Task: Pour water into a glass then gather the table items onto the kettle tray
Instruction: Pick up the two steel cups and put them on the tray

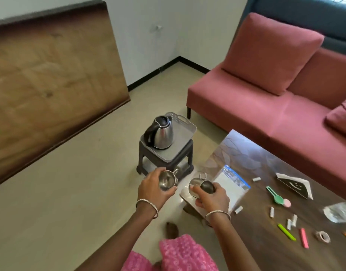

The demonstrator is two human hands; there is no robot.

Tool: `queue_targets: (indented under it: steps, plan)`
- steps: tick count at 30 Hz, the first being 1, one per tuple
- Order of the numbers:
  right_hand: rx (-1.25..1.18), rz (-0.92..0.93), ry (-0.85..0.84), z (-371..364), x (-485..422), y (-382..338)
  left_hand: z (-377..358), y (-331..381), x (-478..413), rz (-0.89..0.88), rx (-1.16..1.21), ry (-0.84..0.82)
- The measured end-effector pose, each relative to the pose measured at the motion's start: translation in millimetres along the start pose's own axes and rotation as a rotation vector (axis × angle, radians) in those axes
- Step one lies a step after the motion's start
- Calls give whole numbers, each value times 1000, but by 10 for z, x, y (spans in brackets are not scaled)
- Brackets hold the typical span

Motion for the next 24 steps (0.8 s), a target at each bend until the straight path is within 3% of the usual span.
queue_targets:
  steps: [8,24]
  plan:
    - [121,105,44,-507,-656,-763,51,-95,-1002,5,-1,8]
    - [35,-36,78,-1274,-2412,-1847,-189,-97,-3494,21,-38,-44]
Point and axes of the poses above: each hand's wrist, its own x-axis away from the middle knuckle, its own z-axis out of the back of the hand, y = z × x, the point moved 10 cm from there along -x, towards the middle knuckle, and after that the axes turned 6 degrees about x, right-handed, at the moved point
